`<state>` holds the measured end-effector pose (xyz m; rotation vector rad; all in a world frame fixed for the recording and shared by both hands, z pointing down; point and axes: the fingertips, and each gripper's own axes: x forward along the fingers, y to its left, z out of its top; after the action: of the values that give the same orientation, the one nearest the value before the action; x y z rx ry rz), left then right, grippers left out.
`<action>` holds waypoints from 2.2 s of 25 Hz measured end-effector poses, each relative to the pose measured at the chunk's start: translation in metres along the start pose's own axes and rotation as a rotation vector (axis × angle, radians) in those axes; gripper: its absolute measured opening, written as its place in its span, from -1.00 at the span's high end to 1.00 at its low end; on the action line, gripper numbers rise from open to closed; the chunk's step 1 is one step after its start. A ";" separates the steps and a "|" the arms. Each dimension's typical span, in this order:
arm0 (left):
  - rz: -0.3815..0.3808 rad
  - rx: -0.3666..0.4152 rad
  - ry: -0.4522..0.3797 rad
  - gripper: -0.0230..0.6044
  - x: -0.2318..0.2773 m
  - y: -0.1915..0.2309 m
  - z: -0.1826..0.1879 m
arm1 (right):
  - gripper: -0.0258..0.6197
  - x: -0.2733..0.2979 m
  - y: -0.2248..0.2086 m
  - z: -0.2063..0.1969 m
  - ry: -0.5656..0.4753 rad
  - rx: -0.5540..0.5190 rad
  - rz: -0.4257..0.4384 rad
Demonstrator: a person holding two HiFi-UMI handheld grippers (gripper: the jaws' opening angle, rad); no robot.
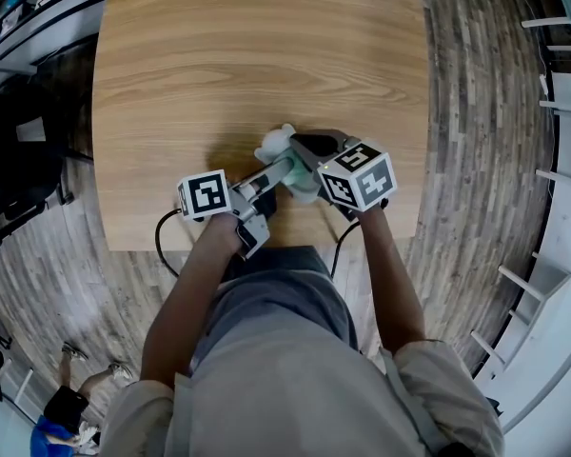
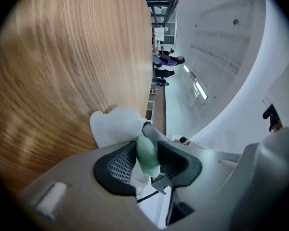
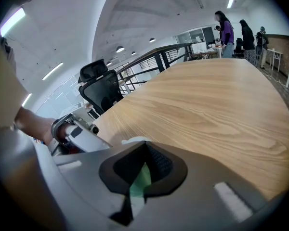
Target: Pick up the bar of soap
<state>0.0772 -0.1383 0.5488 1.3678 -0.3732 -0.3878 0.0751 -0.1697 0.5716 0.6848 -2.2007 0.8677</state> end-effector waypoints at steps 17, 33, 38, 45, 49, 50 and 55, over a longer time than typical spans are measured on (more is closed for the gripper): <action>0.134 0.175 0.019 0.52 -0.014 0.013 0.004 | 0.92 -0.003 0.002 0.003 -0.046 -0.043 -0.010; 0.108 0.309 -0.018 0.52 -0.022 -0.013 0.008 | 0.92 -0.023 0.013 0.014 -0.120 -0.099 -0.063; 0.119 0.409 -0.026 0.52 -0.023 -0.026 0.015 | 0.92 -0.032 0.018 0.025 -0.159 -0.114 -0.077; 0.137 0.543 -0.034 0.52 -0.029 -0.054 0.022 | 0.92 -0.046 0.031 0.043 -0.225 -0.133 -0.111; 0.152 0.632 -0.043 0.53 -0.036 -0.070 0.023 | 0.92 -0.057 0.041 0.054 -0.278 -0.137 -0.142; 0.154 0.654 -0.045 0.53 -0.036 -0.075 0.024 | 0.92 -0.061 0.042 0.058 -0.295 -0.136 -0.149; 0.167 0.772 -0.053 0.53 -0.034 -0.098 0.028 | 0.92 -0.078 0.045 0.075 -0.367 -0.137 -0.186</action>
<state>0.0285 -0.1623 0.4552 2.0585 -0.7224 -0.1358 0.0666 -0.1786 0.4550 1.0279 -2.4391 0.5224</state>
